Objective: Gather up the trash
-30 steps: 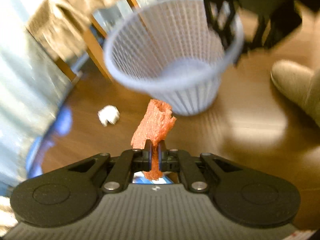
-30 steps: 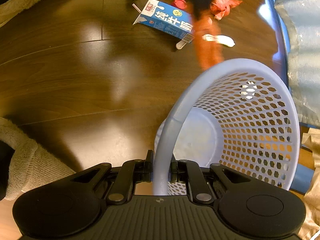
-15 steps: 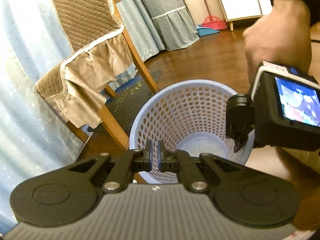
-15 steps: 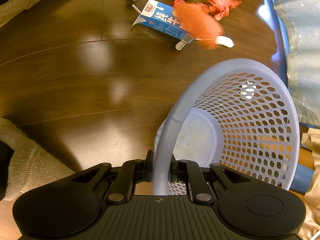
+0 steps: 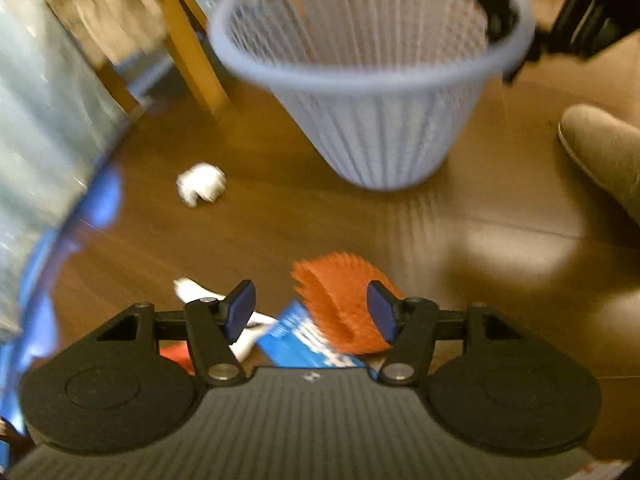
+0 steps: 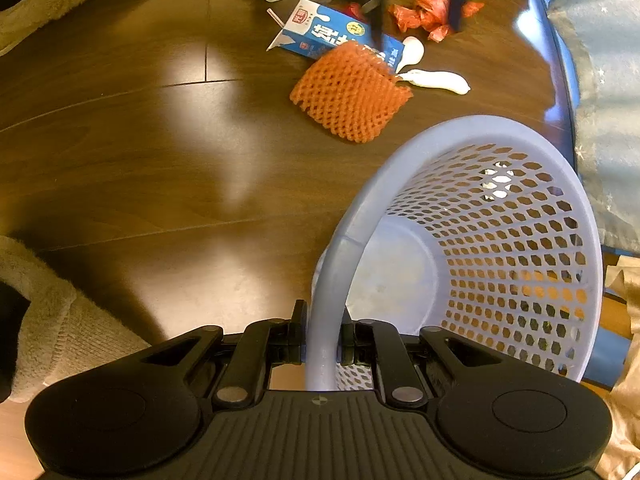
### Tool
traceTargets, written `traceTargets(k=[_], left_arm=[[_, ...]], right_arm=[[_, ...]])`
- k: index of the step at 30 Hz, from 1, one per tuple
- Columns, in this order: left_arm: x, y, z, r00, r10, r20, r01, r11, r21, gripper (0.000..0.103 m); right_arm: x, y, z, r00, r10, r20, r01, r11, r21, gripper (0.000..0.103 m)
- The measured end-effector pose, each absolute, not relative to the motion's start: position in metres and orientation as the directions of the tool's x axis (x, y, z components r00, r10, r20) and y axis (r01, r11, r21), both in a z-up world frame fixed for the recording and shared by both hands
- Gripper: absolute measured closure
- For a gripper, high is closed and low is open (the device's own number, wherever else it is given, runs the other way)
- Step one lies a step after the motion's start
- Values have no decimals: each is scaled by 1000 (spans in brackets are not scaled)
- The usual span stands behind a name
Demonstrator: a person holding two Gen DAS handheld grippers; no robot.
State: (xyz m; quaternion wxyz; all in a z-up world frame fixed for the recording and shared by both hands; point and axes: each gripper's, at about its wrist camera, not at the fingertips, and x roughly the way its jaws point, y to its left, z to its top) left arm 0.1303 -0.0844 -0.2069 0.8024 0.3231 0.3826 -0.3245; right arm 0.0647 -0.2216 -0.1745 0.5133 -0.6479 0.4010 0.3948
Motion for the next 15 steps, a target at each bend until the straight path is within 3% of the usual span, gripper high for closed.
traceTargets(k=[8, 10, 11, 12, 15], left_arm=[[149, -88, -259, 390, -261, -883, 772, 616, 159, 43], [146, -91, -259, 393, -260, -882, 771, 616, 162, 65], [146, -92, -259, 396, -257, -882, 770, 616, 166, 84], [145, -93, -257, 405, -252, -879, 767, 617, 176, 94], [144, -92, -251, 415, -259, -872, 758, 629, 174, 96]], right_arm=[[64, -221, -176, 358, -112, -927, -928, -153, -340, 94], [64, -221, -176, 358, -112, -927, -928, -153, -340, 94], [65, -221, -176, 358, -111, -927, -928, -153, -340, 94], [66, -221, -176, 358, -112, -927, -928, -152, -340, 94], [66, -221, -176, 361, -114, -926, -927, -149, -343, 94]])
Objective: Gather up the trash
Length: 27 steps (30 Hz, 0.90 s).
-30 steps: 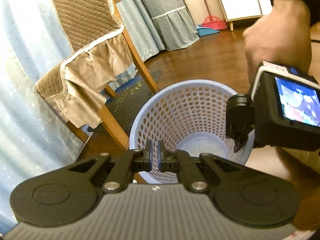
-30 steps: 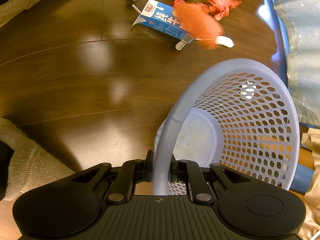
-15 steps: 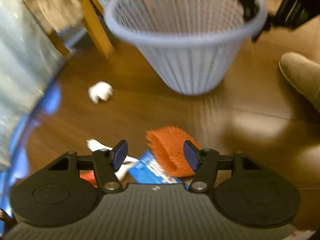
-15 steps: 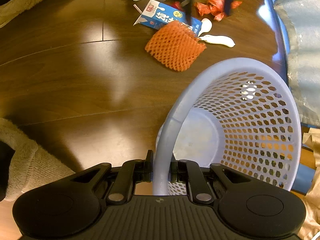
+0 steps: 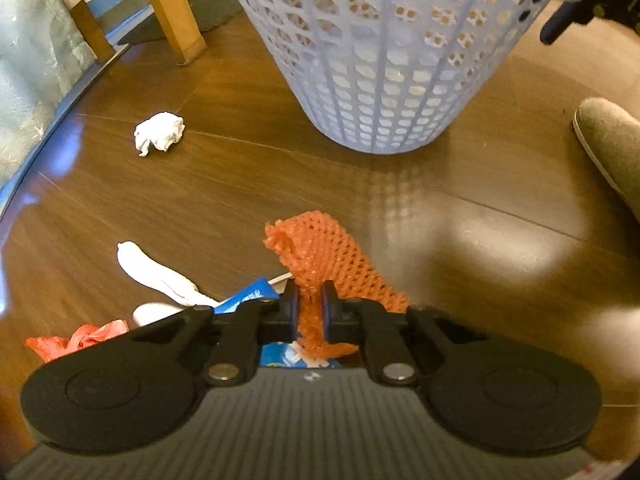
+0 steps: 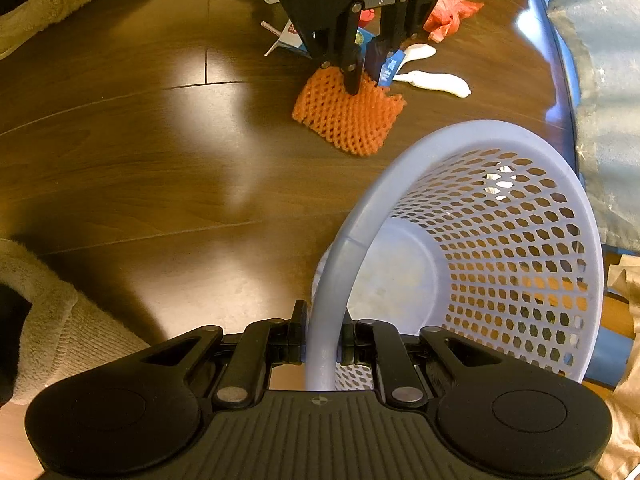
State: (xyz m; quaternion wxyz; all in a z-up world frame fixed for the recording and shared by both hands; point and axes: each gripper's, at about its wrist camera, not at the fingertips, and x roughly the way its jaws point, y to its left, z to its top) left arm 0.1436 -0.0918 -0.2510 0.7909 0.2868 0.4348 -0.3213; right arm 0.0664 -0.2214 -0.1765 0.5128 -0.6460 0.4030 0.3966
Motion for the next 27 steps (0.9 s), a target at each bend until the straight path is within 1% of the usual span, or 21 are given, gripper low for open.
traceTargets(k=[7, 11, 16, 21, 24, 27], left_arm=[[141, -78, -203, 466, -289, -836, 722, 670, 171, 97], [142, -70, -158, 522, -308, -796, 702, 684, 195, 97], [144, -76, -90, 601, -357, -715, 696, 673, 249, 97], [149, -103, -37, 644, -447, -620, 713, 645, 276, 97], [152, -126, -27, 621, -512, -593, 747, 615, 252, 96], [158, -147, -36, 598, -536, -596, 769, 594, 236, 95]], right_arm=[[65, -222, -175, 363, -117, -925, -927, -146, -345, 94], [66, -224, -177, 365, -121, -923, -926, -148, -347, 94], [66, -225, -178, 364, -118, -924, -925, -160, -344, 94], [64, -228, -179, 363, -119, -924, -925, -163, -343, 94], [64, -229, -179, 362, -118, -925, -926, -160, -342, 94], [64, -229, -180, 361, -117, -925, -926, -159, -341, 94]])
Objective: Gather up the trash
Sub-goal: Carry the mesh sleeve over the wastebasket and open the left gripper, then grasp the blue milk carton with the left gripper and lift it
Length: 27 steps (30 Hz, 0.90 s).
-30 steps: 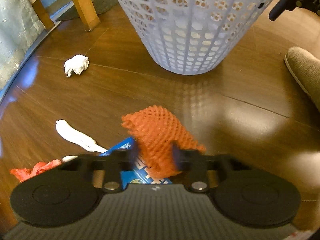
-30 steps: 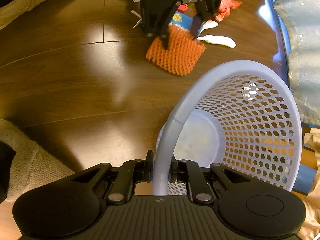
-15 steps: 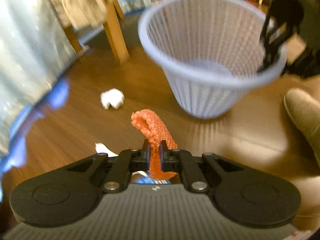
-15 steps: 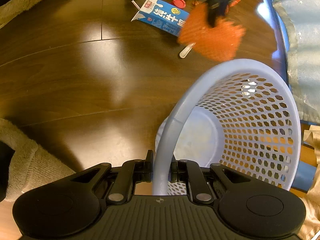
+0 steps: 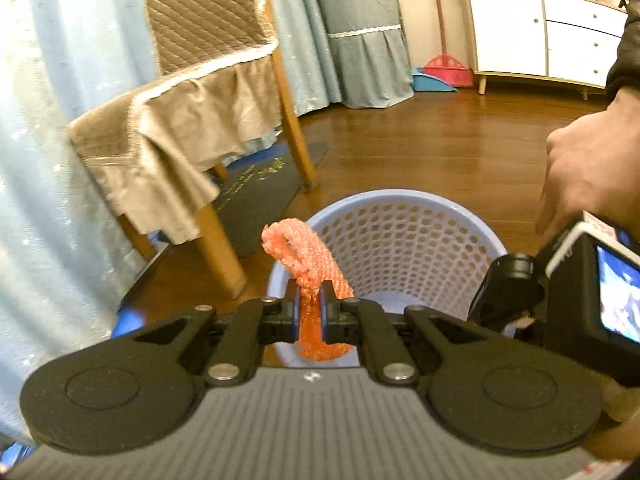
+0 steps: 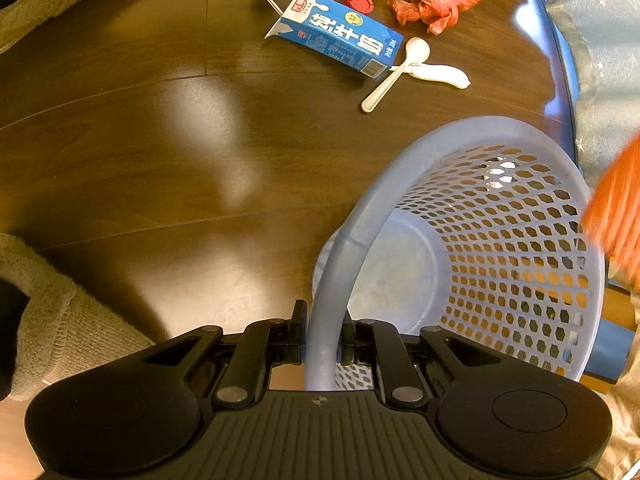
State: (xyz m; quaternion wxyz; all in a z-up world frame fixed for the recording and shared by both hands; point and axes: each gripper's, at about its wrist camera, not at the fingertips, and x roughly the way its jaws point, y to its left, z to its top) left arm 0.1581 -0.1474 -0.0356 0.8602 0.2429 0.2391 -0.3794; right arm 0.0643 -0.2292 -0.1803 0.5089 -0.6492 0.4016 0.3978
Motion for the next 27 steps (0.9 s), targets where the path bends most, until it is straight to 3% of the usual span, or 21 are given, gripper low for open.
traceTargets(k=[2, 5, 10, 14, 22, 27], left_arm=[[166, -157, -47, 567, -550, -613, 782, 593, 191, 89], [168, -164, -61, 556, -550, -623, 785, 593, 176, 63], [166, -145, -68, 581, -517, -629, 757, 628, 182, 58], [161, -104, -73, 626, -433, -649, 683, 706, 187, 43], [138, -27, -137, 600, -180, -779, 479, 861, 170, 43], [116, -17, -183, 526, -132, -840, 413, 903, 117, 43]], right_arm=[[63, -230, -180, 362, -116, -925, -926, -161, -343, 94], [63, -230, -180, 361, -114, -926, -927, -158, -341, 94], [63, -230, -180, 360, -115, -926, -927, -158, -341, 94], [63, -229, -179, 360, -115, -926, -927, -157, -341, 94], [61, -226, -179, 356, -111, -928, -927, -164, -336, 94], [59, -225, -179, 352, -111, -929, -928, -168, -332, 94]])
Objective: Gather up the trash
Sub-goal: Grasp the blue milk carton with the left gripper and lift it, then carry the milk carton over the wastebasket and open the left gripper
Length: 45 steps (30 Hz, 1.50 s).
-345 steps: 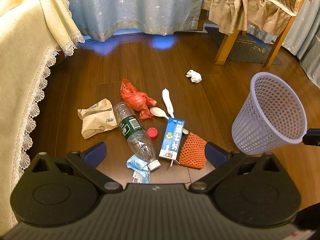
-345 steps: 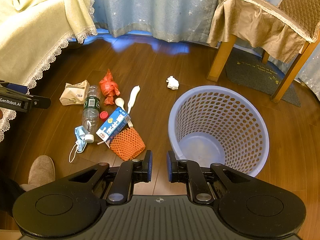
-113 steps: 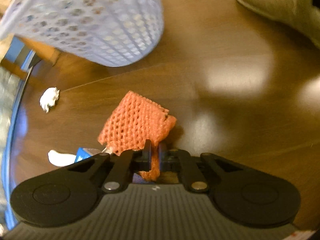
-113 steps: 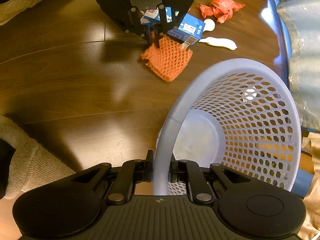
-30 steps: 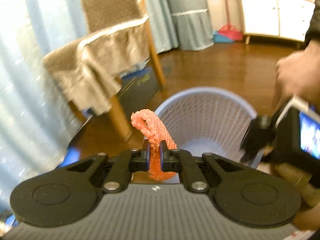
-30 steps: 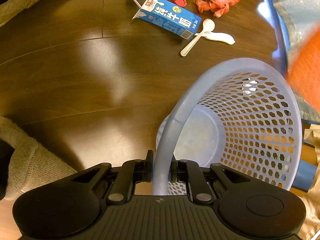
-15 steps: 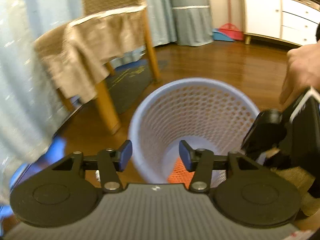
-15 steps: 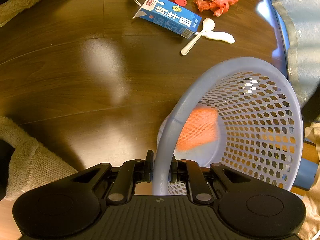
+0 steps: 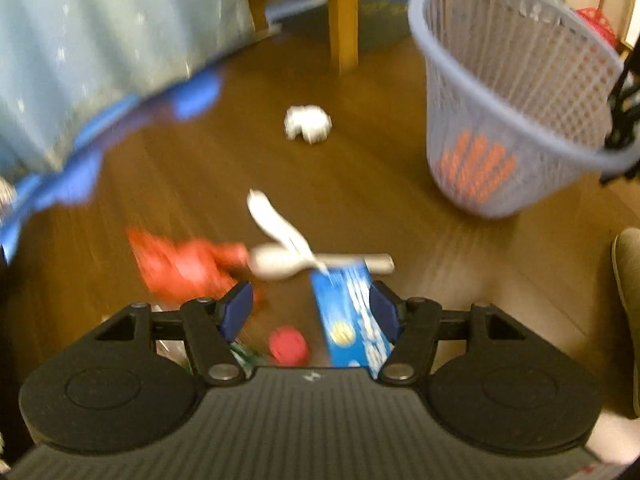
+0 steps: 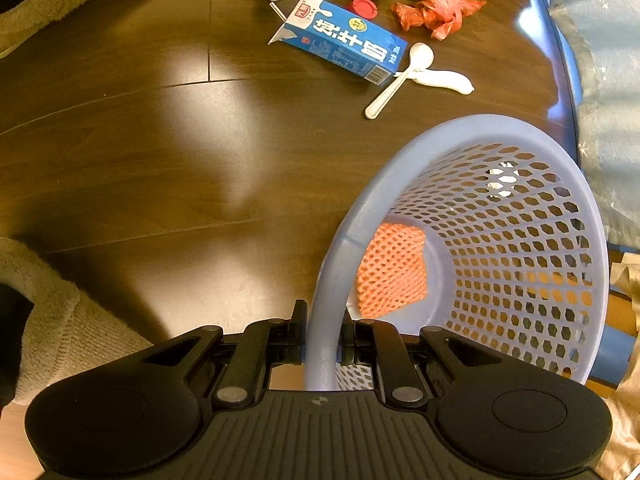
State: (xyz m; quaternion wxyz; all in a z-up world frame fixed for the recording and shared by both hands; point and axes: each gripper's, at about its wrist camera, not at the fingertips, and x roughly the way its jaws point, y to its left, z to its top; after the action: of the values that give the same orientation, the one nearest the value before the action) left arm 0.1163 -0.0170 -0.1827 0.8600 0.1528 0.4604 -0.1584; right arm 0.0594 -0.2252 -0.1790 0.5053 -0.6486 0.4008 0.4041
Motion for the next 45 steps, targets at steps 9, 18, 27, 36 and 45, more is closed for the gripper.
traceTargets(k=[9, 18, 27, 36, 45], left_arm=[[109, -39, -249, 411, -84, -908, 417, 903, 105, 43], [110, -45, -268, 391, -54, -919, 411, 903, 122, 58], [119, -37, -243, 427, -73, -901, 408, 905, 120, 59], [132, -32, -195, 491, -97, -866, 391, 913, 119, 59], [140, -44, -118, 576, -154, -803, 428, 894, 135, 59]], right_arm=[[57, -225, -181, 349, -117, -930, -930, -167, -328, 94], [58, -225, -184, 345, -120, -931, -932, -163, -325, 94], [58, -225, -184, 346, -118, -931, -931, -163, -325, 94], [58, -226, -184, 346, -119, -931, -931, -165, -325, 94], [58, -228, -184, 347, -120, -930, -930, -173, -324, 94]])
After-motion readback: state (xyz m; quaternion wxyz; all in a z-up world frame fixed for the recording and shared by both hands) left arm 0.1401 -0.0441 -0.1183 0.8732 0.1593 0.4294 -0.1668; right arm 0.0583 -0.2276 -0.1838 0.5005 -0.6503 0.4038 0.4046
